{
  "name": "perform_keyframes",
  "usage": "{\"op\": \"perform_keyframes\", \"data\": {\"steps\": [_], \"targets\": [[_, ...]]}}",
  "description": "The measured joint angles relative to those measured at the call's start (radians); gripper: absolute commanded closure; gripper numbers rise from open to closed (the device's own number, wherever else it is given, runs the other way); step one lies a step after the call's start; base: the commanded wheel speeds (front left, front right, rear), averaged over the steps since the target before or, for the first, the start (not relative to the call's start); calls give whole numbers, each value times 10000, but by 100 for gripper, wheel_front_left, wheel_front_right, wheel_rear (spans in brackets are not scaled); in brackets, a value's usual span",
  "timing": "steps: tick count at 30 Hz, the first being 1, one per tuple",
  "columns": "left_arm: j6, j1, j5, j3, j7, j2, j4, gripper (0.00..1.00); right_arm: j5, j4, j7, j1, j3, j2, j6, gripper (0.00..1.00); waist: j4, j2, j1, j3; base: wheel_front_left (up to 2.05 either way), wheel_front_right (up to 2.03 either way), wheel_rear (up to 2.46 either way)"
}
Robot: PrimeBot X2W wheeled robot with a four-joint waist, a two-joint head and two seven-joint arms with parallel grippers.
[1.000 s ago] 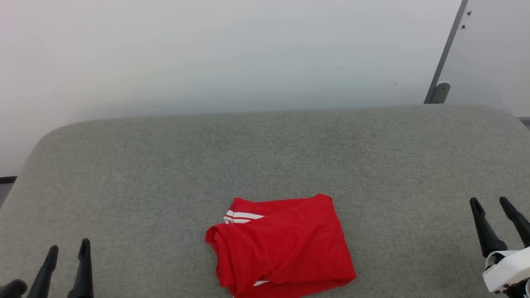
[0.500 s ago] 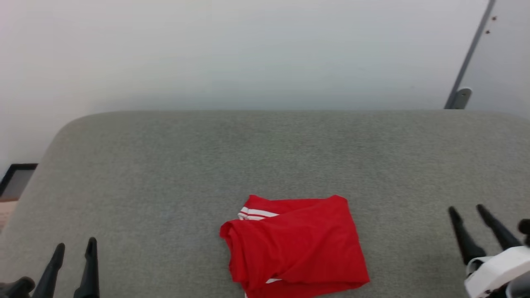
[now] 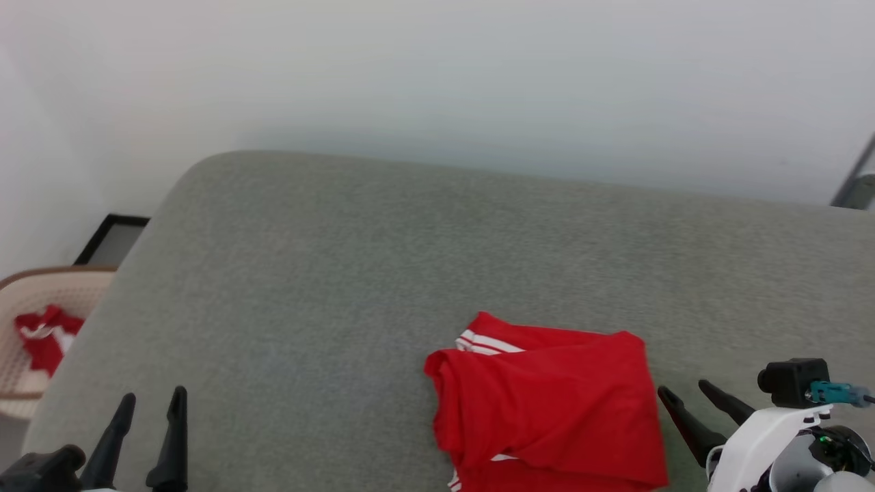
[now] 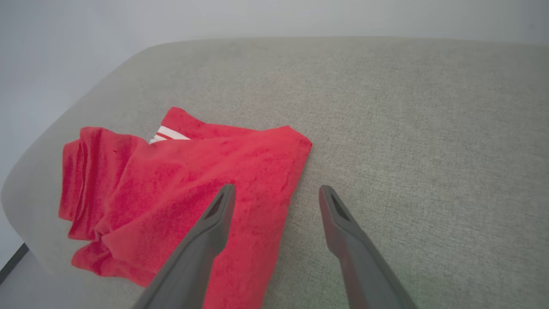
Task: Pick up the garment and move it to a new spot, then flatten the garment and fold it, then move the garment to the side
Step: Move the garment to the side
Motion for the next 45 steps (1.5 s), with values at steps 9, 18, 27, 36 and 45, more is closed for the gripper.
{"op": "perform_keyframes", "data": {"steps": [9, 18, 27, 36, 45], "targets": [[-90, -228, -48, -102, -17, -36, 81, 0, -8, 1122, 1246, -517, 92, -48, 0, 0, 749, 0, 0, 507, 0, 0, 0], [-236, -593, -48, -222, -136, -244, 393, 0, 474, 2416, 2782, -1404, -125, 433, 0, 20, 1135, 0, 0, 1080, 0, 0, 0], [-334, -863, -19, -301, -194, -341, 673, 0, 449, 2569, 3568, -2009, 134, 355, 2, 100, 1152, 0, 0, 1250, 0, 0, 0], [-351, -1037, 107, -328, -259, -330, 719, 0, 142, 1889, 3764, -2401, -117, -196, 2, 100, 751, 0, 0, 1275, 0, 0, 0], [-483, -1601, 255, -577, -267, -385, 792, 0, -184, 1680, 3923, -2920, -1066, -1068, 2, 100, 117, 0, 0, 1526, 0, 0, 0]]}}
